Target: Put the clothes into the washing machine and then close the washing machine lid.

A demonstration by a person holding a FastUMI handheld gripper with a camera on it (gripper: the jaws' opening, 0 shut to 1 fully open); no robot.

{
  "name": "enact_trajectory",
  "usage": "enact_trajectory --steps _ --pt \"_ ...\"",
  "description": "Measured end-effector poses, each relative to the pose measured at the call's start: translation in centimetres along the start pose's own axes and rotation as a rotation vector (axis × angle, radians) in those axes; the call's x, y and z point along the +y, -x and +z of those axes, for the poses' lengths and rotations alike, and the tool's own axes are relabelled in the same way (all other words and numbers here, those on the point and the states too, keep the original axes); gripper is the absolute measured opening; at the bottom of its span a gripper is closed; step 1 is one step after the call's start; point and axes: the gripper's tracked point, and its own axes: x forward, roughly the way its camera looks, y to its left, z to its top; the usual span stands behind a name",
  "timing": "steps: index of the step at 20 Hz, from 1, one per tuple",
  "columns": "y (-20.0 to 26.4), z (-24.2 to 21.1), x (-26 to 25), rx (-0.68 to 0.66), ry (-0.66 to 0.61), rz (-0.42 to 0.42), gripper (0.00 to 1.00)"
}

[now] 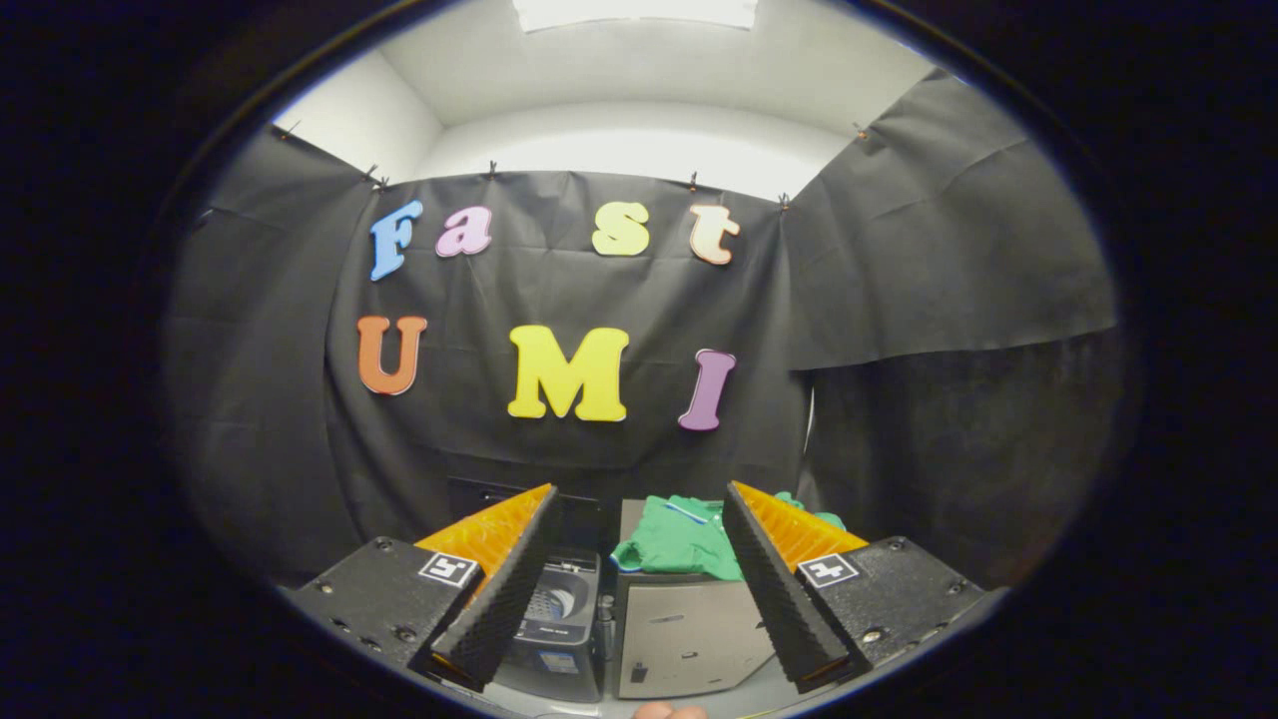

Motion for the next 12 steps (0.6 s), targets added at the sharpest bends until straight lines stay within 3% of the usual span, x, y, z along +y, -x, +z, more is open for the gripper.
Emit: enact_trajectory --steps 6,12 --pt "-3.5 1.4 -3.6 0.004 0.042 -0.032 1.00" --pt "-9.9 1.3 -8.9 0.016 0.093 -0.077 1.00"
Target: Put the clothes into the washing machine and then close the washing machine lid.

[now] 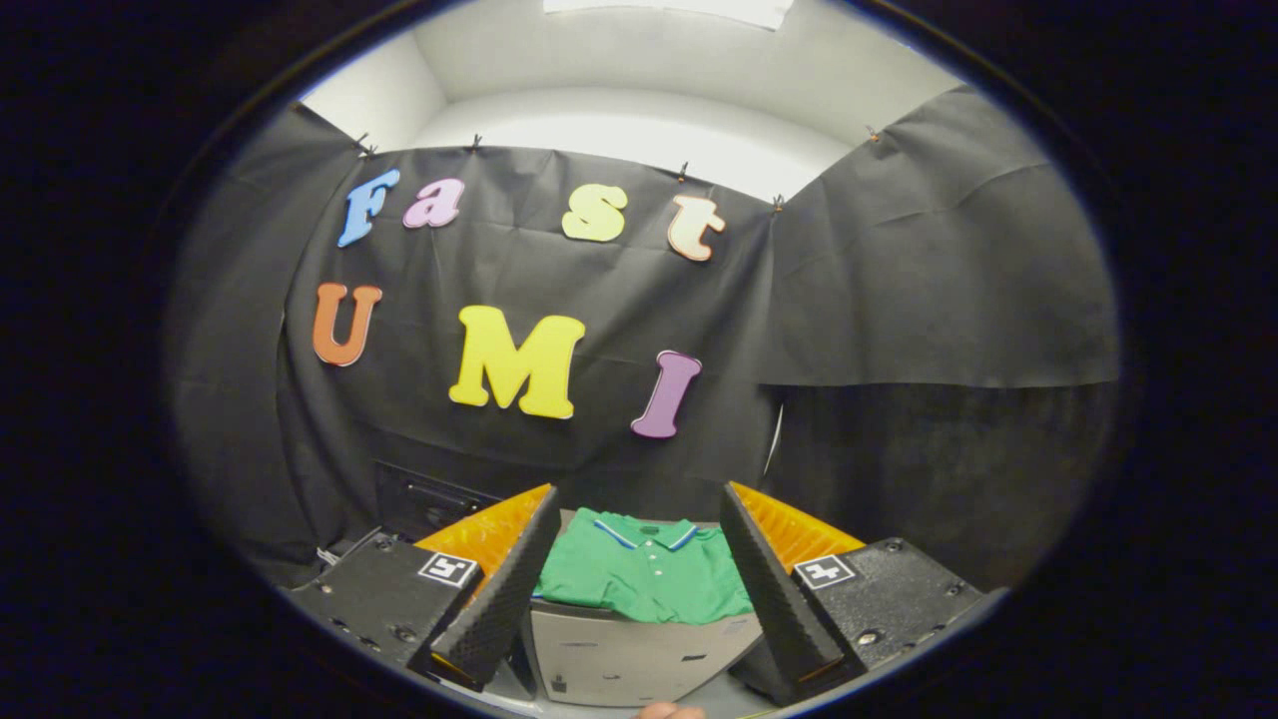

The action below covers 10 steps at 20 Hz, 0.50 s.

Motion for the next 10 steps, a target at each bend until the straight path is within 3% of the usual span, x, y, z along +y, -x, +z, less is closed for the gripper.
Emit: enact_trajectory --steps 4,10 --pt "-6.2 -1.4 -3.6 0.026 0.014 -0.037 1.00" --pt "-14.6 -6.3 -4.1 0.150 0.080 0.023 1.00"
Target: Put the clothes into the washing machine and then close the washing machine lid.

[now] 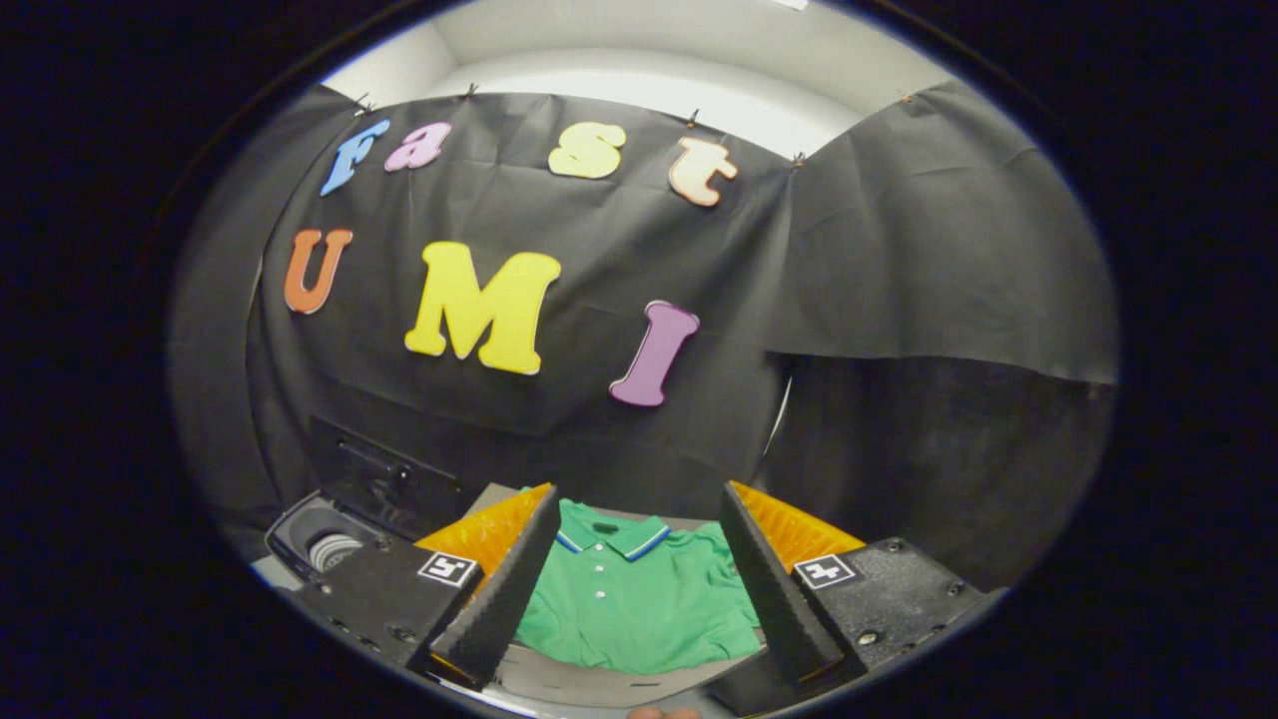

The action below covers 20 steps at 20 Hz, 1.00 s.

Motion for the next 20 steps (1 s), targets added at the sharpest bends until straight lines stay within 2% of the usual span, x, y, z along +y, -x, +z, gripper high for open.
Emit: enact_trajectory --steps 7,10,13,16,20 --pt "-8.4 -7.6 2.1 0.195 -0.024 0.089 1.00" --pt "-9.7 -10.6 3.3 0.281 -0.038 0.124 1.00" --pt "-10.3 -13.3 3.7 0.370 -0.101 0.123 1.00" --pt "-10.2 -14.6 3.7 0.426 -0.144 0.119 1.00" --pt "-10.6 -15.1 4.0 0.439 -0.195 0.132 1.00"
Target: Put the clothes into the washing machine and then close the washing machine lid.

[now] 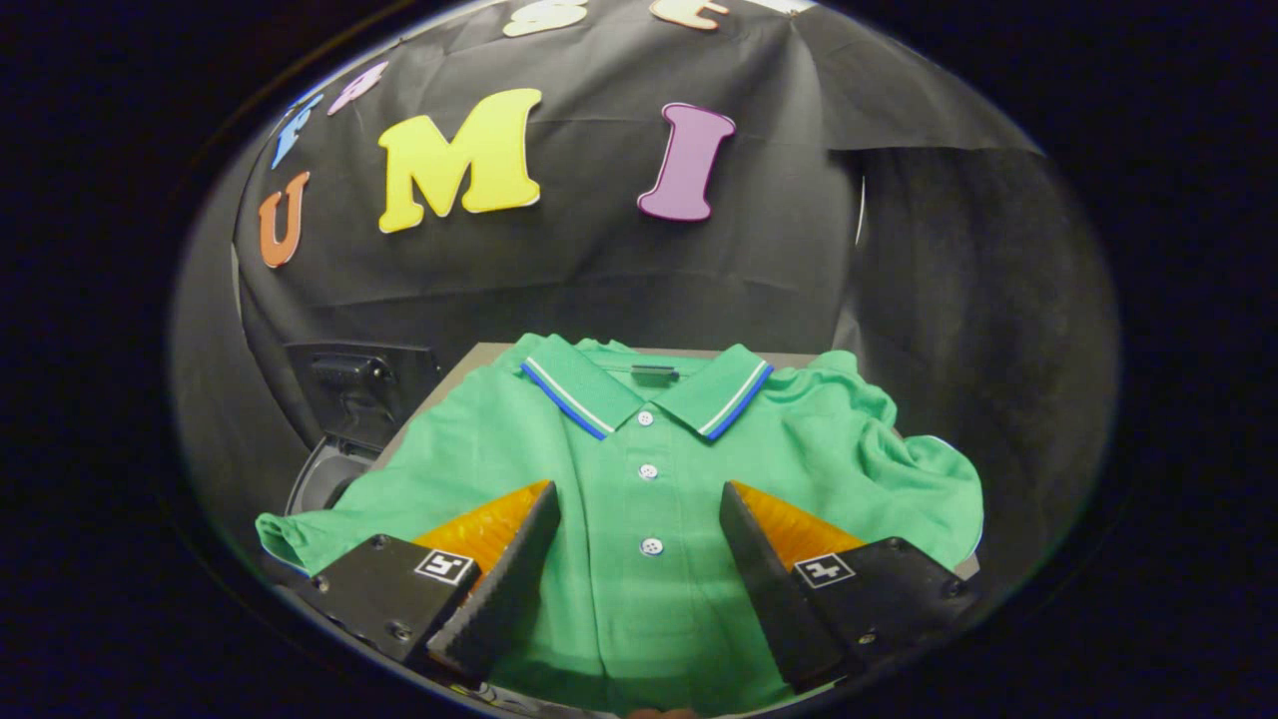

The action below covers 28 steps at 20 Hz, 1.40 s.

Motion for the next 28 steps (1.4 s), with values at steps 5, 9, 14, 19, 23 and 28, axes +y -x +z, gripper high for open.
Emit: enact_trajectory --steps 5,9,14,19,23,28 --pt "-0.2 -0.4 -0.1 0.039 -0.016 -0.018 1.00" --pt "-0.3 -0.3 0.5 0.090 -0.011 -0.004 0.96" --pt "0.0 -0.1 1.3 0.093 0.009 0.013 0.23" --pt "0.0 0.0 1.3 0.152 0.080 0.021 0.07" --pt "0.0 0.1 1.3 0.165 0.011 0.004 0.07" --pt "1.2 2.4 2.1 0.150 -0.065 0.039 0.06"
